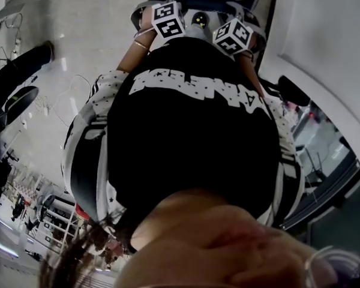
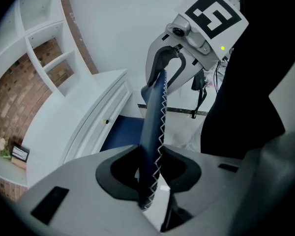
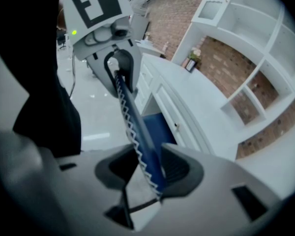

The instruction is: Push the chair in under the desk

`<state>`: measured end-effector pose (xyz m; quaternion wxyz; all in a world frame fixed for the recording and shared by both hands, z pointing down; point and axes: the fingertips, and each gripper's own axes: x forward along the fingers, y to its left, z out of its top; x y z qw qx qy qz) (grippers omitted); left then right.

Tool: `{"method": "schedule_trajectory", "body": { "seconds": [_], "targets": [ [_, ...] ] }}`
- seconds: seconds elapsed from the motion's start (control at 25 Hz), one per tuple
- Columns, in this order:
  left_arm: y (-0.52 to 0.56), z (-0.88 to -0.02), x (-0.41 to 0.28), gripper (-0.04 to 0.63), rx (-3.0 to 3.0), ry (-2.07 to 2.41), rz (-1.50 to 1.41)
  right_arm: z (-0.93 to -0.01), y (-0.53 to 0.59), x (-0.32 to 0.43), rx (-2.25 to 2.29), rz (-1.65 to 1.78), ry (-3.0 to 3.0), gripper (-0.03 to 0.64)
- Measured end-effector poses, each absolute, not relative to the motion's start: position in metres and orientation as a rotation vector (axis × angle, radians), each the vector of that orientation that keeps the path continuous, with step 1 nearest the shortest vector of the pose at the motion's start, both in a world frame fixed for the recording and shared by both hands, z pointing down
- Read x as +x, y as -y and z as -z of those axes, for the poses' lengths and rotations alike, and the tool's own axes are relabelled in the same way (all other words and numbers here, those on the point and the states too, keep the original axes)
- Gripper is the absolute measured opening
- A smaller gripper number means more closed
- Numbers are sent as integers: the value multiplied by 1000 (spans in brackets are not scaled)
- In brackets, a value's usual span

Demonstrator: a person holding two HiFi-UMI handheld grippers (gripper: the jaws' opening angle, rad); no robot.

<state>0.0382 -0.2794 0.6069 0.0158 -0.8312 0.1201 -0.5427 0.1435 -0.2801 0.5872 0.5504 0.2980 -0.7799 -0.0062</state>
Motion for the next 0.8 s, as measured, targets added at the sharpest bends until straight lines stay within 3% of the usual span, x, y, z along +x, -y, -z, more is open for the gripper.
{"method": "schedule_trajectory", "body": {
  "seconds": [0.8],
  "targets": [
    [280, -606, 31, 126, -2543, -364, 1659, -585, 281, 136, 711, 70, 1857, 158]
  ]
}}
